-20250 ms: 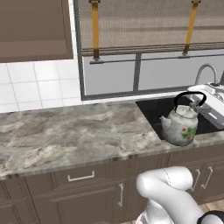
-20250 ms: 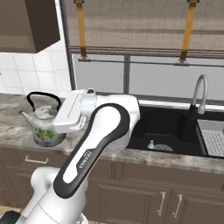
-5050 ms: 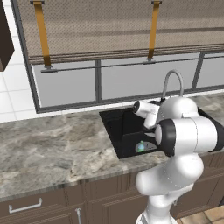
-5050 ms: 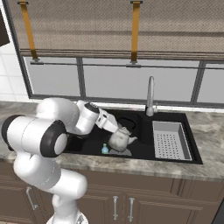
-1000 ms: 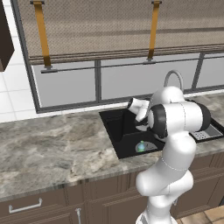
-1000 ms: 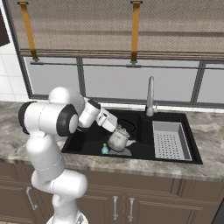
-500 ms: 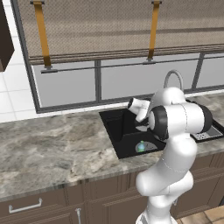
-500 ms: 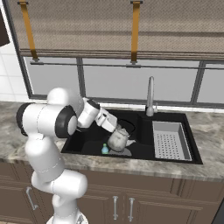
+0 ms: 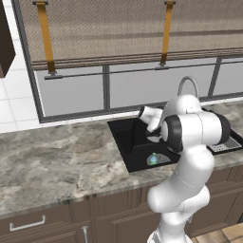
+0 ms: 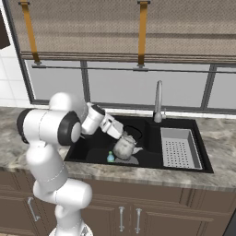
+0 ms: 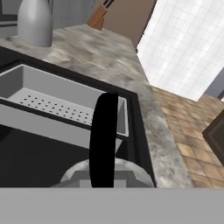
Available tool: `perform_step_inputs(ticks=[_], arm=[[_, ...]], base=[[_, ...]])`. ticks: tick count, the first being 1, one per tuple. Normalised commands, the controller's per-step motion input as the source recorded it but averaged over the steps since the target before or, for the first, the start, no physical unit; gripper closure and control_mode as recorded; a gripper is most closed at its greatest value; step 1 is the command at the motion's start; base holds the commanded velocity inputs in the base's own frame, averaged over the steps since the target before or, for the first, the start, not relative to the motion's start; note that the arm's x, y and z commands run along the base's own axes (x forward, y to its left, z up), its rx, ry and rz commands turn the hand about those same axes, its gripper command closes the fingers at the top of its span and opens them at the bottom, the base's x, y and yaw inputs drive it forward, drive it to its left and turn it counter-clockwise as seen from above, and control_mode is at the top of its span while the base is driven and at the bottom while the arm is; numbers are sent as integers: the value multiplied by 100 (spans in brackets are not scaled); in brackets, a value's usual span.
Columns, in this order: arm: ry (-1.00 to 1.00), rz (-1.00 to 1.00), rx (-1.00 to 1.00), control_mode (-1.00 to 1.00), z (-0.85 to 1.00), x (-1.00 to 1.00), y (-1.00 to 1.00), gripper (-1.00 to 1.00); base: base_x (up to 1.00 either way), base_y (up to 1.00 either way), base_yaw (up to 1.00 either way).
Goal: Open the cabinet, pick the kettle from the cabinet, and place it in the sink.
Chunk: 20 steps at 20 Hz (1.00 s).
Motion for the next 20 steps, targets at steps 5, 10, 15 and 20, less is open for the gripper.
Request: perform_step_inputs(ticks=[5, 10, 15, 20], arm=[[1, 0, 16, -100, -33, -17, 3, 100], [0, 0, 15, -100, -35, -30, 3, 100], [-8, 0, 22, -100, -26, -5, 0, 100], [-15, 0, 14, -100, -17, 0, 1, 100]], base=[[0, 0, 0], [0, 0, 0], [0, 0, 0], [0, 0, 0]])
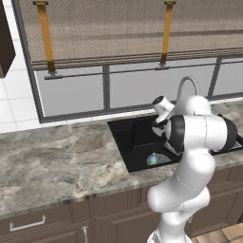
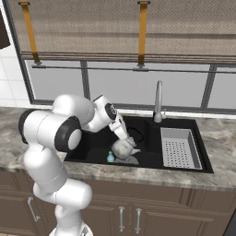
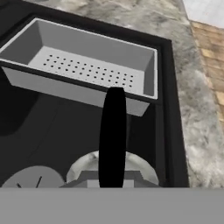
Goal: Open the cabinet, pick the kettle from the cabinet, and place it in the sink.
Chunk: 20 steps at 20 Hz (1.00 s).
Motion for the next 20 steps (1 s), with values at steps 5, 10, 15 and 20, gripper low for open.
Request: perform_step_inputs(ticks=[5, 10, 15, 20], arm=[[-15, 0, 8, -100, -29, -20, 0, 100], [-7, 0, 1, -100, -22, 7, 0, 100], [-7, 0, 0, -100, -5, 22, -1, 100], [-5, 0, 0, -100, -4, 23, 0, 100]], base=[[0, 0, 0], [0, 0, 0], [0, 0, 0], [0, 0, 0]])
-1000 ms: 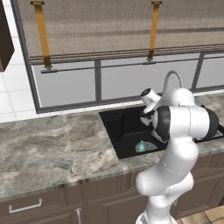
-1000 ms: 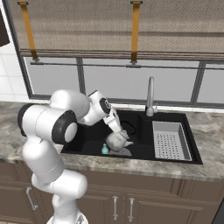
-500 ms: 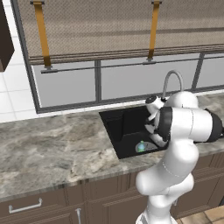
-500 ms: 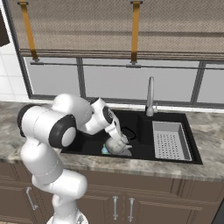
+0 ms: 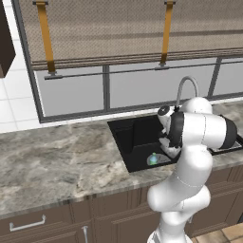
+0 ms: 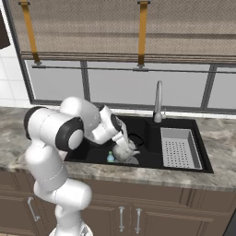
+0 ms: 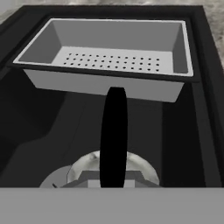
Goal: Open the cabinet, pick the kettle from the cabinet, and place it in the sink.
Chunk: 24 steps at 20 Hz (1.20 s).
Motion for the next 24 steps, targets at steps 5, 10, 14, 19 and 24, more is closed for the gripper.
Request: perform_step_inputs(ticks=[5, 10, 14, 19, 24], arm=[[0, 0, 0, -100, -10, 22, -6, 100], [0, -1, 0, -100, -10, 23, -12, 100], [0, -2, -1, -100, -8, 22, -16, 100], [0, -3, -4, -100, -14, 16, -18, 100], [0, -2, -5, -100, -21, 12, -17, 100]], base=[[0, 0, 0], [0, 0, 0], [0, 0, 0], [0, 0, 0], [0, 0, 0]])
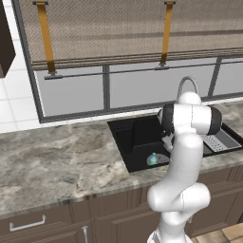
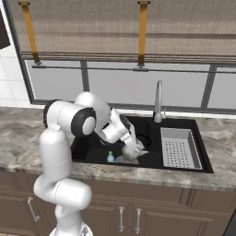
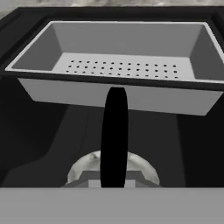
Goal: Open the cabinet, pick the kettle from the cabinet, and place it in the sink.
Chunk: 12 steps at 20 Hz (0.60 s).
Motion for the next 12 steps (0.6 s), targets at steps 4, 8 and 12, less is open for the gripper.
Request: perform_step_inputs(ticks=[4, 8, 12], arm=[[0, 0, -3, -100, -22, 11, -10, 100], [0, 0, 0, -100, -22, 7, -10, 100], [0, 0, -2, -100, -16, 14, -9, 100]], base=[[0, 0, 0], [0, 0, 0], [0, 0, 0]])
